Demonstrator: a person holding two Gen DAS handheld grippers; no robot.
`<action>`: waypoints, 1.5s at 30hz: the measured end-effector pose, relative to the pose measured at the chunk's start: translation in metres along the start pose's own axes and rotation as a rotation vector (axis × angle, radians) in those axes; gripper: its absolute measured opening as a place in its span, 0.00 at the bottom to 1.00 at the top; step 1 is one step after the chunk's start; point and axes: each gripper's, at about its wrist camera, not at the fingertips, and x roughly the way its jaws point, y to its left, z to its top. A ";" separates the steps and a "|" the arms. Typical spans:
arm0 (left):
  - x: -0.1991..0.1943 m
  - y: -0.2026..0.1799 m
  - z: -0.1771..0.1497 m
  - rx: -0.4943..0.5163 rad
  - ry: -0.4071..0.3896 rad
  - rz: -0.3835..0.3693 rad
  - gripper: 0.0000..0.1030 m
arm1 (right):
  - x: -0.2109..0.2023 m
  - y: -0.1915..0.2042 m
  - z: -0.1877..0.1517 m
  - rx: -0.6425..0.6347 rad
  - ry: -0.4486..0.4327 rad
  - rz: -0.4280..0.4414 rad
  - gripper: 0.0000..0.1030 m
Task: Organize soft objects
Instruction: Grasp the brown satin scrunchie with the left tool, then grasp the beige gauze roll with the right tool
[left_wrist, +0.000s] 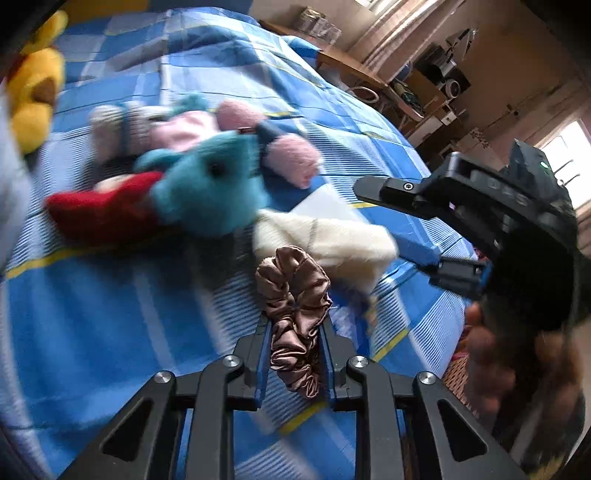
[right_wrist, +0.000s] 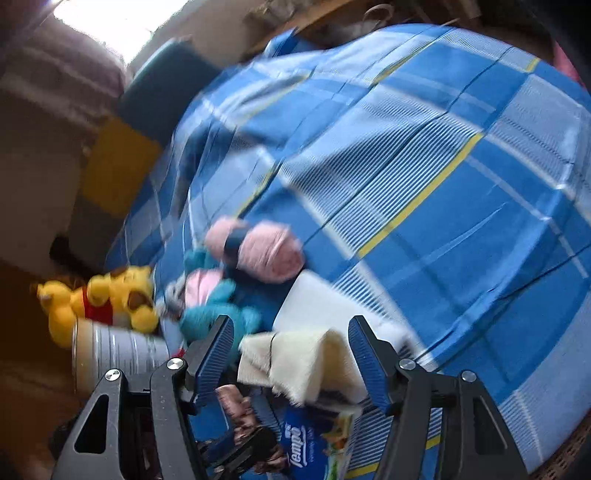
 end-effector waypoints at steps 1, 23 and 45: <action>-0.006 0.007 -0.006 -0.010 0.003 0.025 0.22 | 0.003 0.003 -0.001 -0.018 0.010 -0.012 0.63; -0.034 0.041 -0.081 0.114 -0.109 0.279 0.20 | 0.034 0.063 -0.038 -0.344 0.230 0.112 0.63; -0.060 0.042 -0.092 0.113 -0.154 0.242 0.17 | 0.091 0.098 -0.088 -0.808 0.236 -0.226 0.43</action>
